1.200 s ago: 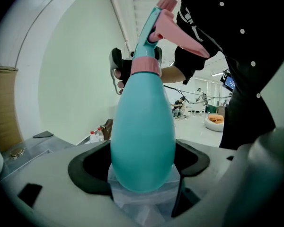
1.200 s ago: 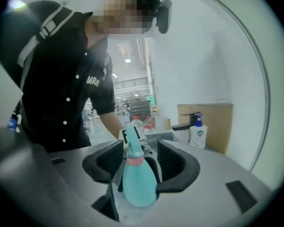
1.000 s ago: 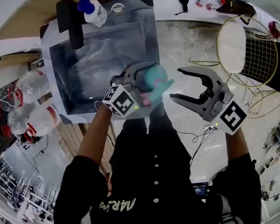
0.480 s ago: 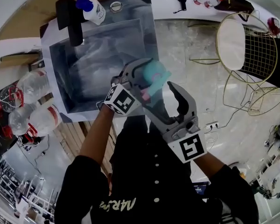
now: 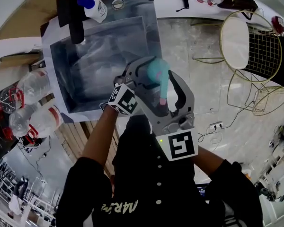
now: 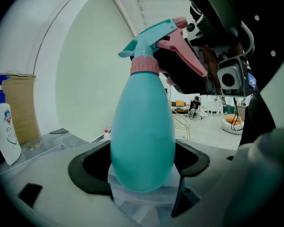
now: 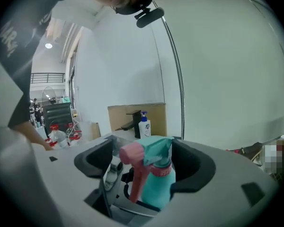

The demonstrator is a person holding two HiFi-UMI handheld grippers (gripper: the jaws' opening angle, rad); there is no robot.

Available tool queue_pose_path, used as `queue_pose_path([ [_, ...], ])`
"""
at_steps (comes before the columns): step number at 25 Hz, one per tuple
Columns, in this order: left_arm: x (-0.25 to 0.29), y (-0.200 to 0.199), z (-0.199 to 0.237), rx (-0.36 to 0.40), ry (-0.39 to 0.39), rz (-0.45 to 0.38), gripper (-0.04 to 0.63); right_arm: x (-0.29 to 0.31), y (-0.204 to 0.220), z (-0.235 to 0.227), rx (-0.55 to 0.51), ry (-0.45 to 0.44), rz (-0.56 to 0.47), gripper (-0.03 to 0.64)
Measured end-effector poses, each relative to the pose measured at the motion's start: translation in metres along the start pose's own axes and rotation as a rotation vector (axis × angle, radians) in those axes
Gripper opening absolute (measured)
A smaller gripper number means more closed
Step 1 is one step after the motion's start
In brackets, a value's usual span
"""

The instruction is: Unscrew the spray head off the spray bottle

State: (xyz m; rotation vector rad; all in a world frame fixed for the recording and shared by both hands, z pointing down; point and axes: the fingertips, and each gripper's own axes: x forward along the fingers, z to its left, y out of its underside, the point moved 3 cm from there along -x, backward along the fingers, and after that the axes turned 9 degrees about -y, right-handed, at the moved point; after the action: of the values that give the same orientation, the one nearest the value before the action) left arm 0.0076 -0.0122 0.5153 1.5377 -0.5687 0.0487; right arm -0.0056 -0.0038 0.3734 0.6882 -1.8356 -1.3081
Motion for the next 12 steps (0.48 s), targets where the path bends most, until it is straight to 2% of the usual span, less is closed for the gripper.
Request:
queue_pose_path([
  [4,0.001,-0.002,-0.001,-0.001,0.005,0.004,0.394,0.001,0.004,-0.001,-0.039,-0.004,0.016,0.379],
  [6,0.002,-0.006,0.000,-0.005,0.006,0.000,0.394,0.000,0.007,-0.005,-0.073,0.003,0.026,0.342],
  [12,0.002,-0.006,0.000,-0.007,0.006,-0.002,0.394,-0.003,0.010,-0.022,-0.173,0.004,0.024,0.136],
])
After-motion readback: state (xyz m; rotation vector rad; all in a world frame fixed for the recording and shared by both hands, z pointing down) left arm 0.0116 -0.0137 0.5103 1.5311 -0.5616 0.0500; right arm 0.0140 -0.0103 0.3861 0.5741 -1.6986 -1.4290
